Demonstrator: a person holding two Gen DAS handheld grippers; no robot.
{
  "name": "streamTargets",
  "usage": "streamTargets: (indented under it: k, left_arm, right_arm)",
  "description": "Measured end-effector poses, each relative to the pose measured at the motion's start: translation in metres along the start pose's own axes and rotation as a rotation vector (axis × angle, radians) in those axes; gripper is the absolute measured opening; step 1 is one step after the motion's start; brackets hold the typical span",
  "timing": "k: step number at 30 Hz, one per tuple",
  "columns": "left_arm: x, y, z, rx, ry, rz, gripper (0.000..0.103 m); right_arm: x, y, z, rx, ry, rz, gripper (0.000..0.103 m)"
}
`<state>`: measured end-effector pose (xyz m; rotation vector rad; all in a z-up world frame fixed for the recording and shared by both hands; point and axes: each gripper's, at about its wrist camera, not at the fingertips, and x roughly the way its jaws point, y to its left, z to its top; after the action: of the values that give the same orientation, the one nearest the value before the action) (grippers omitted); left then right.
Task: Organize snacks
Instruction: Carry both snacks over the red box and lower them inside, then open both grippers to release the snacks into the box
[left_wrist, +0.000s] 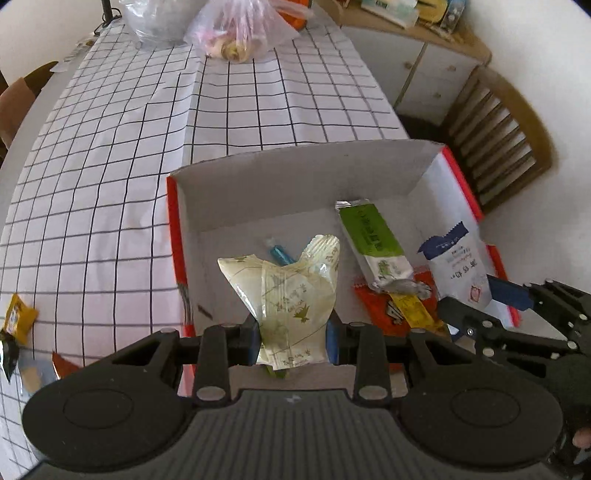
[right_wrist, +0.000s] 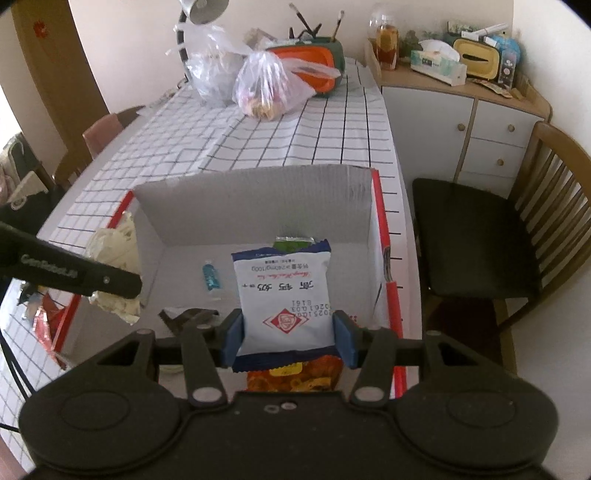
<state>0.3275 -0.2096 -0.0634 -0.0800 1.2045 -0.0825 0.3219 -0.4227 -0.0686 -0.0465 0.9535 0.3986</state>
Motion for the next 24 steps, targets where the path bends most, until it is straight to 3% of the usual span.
streamTargets:
  k: [14, 24]
  left_arm:
    - [0.063, 0.000, 0.024, -0.019, 0.140, 0.061, 0.033]
    - [0.063, 0.005, 0.020, -0.029, 0.117, 0.057, 0.041]
  right_arm:
    - [0.038, 0.017, 0.002, -0.078, 0.092, -0.032, 0.047]
    - [0.032, 0.012, -0.002, -0.051, 0.080, -0.020, 0.054]
